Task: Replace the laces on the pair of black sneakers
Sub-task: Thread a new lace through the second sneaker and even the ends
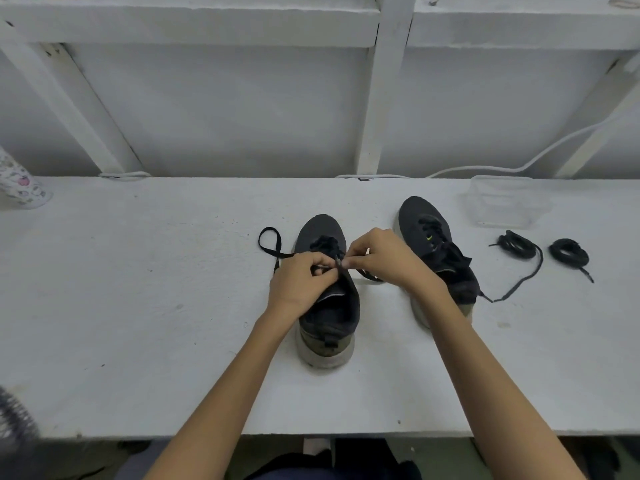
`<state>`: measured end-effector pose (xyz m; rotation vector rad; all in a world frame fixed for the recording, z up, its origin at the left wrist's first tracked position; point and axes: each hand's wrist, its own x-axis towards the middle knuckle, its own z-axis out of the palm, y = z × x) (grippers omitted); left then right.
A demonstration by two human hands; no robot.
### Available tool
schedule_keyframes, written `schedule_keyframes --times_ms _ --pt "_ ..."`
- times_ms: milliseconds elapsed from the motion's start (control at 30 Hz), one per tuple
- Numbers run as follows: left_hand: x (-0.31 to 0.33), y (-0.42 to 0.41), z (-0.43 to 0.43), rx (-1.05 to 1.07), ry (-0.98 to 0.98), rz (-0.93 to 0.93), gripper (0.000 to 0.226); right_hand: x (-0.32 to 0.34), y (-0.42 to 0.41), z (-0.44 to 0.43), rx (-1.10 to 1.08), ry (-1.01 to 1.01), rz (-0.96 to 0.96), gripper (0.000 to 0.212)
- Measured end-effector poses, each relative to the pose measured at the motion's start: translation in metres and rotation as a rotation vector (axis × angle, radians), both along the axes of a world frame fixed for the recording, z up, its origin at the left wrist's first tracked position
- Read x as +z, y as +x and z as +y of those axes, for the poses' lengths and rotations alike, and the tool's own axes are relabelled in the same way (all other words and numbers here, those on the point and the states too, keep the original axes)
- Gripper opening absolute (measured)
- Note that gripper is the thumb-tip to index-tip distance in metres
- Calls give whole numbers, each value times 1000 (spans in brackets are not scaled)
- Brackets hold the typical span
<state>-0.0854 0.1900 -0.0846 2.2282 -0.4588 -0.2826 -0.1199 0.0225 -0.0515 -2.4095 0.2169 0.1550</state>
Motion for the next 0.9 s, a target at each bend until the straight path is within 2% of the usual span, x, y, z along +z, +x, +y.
schedule_keyframes --times_ms 133,300,433,533,633,700,767,900 --pt "2 -3 -3 -22 41 -35 13 0 -1 11 -110 195 -16 24" --pt "2 5 1 7 -91 41 11 1 -4 16 -139 294 -26 4" --pt "10 17 10 144 -202 54 30 -2 -8 12 -122 233 -47 16" --pt "15 18 14 75 -232 67 29 0 -6 16 -43 153 -51 26" --pt "20 15 15 -19 -210 112 25 4 -1 27 19 13 -131 15" --pt "23 14 18 -42 -241 149 18 5 4 30 -2 -9 -136 12" --pt "26 14 25 -36 -311 231 12 6 7 30 -39 -32 -111 12" --pt "23 17 39 64 -352 353 18 7 10 31 -43 -81 -2 13"
